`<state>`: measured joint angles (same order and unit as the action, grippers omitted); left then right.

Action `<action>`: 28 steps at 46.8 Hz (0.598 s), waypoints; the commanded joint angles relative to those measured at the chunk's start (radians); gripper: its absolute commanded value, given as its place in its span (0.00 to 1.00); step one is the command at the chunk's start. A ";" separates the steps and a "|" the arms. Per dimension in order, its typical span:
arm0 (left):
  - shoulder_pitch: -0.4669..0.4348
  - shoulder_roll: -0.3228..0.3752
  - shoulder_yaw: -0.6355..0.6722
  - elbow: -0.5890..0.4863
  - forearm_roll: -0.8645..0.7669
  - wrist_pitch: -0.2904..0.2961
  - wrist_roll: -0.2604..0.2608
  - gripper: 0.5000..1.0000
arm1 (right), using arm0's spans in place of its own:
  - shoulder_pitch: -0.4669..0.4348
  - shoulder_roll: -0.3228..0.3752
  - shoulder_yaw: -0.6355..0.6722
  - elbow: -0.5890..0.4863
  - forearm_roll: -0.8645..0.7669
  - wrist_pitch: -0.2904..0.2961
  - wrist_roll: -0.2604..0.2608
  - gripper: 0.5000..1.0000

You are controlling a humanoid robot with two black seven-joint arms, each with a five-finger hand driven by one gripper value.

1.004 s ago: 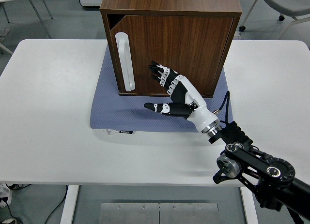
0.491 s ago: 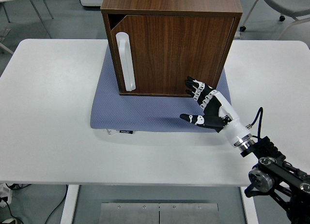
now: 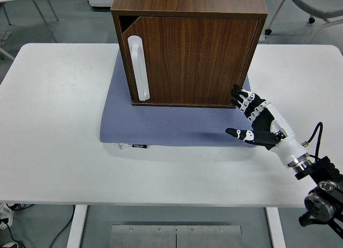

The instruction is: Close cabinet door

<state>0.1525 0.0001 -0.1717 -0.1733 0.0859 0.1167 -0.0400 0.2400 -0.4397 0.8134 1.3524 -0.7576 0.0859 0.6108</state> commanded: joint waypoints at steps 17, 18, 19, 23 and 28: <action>-0.001 0.000 0.000 0.000 0.000 0.000 0.000 1.00 | -0.073 -0.048 0.138 -0.004 0.011 0.029 0.000 1.00; -0.001 0.000 0.000 0.000 0.000 0.000 0.000 1.00 | -0.073 -0.050 0.142 -0.004 0.011 0.029 0.000 1.00; -0.001 0.000 0.000 0.000 0.000 0.000 0.000 1.00 | -0.073 -0.051 0.148 -0.006 0.011 0.029 0.000 1.00; -0.001 0.000 0.000 0.000 0.000 0.000 0.000 1.00 | -0.073 -0.053 0.168 -0.009 0.017 0.029 0.000 1.00; -0.001 0.000 0.000 0.001 0.000 0.000 0.000 1.00 | -0.068 -0.065 0.174 -0.015 0.050 0.031 0.000 1.00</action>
<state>0.1519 0.0000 -0.1718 -0.1730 0.0859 0.1166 -0.0399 0.1674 -0.4949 0.9863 1.3421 -0.7248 0.1152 0.6108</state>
